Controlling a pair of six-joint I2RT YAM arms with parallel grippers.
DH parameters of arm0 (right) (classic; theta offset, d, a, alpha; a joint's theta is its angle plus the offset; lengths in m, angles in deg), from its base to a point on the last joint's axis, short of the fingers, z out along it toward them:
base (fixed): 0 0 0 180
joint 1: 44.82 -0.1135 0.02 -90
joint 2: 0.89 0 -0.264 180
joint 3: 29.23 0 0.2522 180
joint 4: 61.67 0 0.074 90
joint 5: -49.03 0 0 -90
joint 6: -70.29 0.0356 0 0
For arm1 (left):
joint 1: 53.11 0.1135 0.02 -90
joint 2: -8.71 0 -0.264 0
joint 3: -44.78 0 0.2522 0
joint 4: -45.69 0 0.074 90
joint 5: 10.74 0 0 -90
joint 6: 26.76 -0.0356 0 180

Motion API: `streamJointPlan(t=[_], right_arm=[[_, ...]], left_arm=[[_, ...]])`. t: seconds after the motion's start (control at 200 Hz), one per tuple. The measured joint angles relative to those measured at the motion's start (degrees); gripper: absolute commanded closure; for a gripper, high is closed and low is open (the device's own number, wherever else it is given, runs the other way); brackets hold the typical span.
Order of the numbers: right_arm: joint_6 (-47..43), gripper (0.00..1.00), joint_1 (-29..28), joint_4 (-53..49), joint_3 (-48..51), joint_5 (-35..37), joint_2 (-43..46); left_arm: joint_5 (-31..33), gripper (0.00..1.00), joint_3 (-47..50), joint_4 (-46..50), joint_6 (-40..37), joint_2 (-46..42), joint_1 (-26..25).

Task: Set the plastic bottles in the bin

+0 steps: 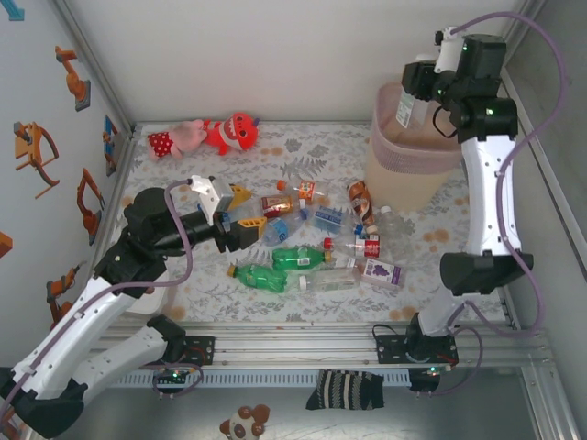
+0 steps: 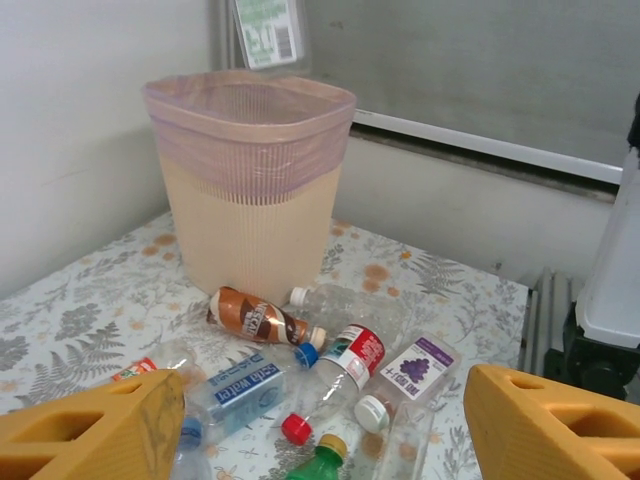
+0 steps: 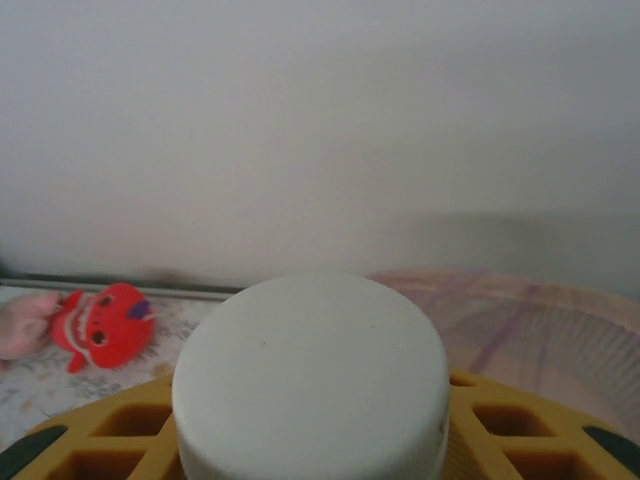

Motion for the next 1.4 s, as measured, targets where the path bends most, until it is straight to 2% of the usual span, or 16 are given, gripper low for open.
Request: streamJointPlan(t=[0.175,0.686,1.217,1.397], right_arm=[[-0.2,0.72,1.2,-5.8,-2.6,2.9,-7.8],[-0.1,0.70,1.4,-13.2,-3.2,2.8,-24.9],[0.5,0.68,1.6,-13.4,-1.7,2.8,-35.6],[0.7,0.61,1.9,-13.3,-1.7,2.9,-36.8]], left_arm=[[2.2,0.24,0.3,0.8,0.1,-1.1,0.0],[5.0,0.24,0.4,2.5,0.3,-0.7,0.0],[5.7,0.24,1.4,2.4,1.4,1.0,0.0],[5.7,0.24,1.4,2.4,1.6,1.5,0.0]])
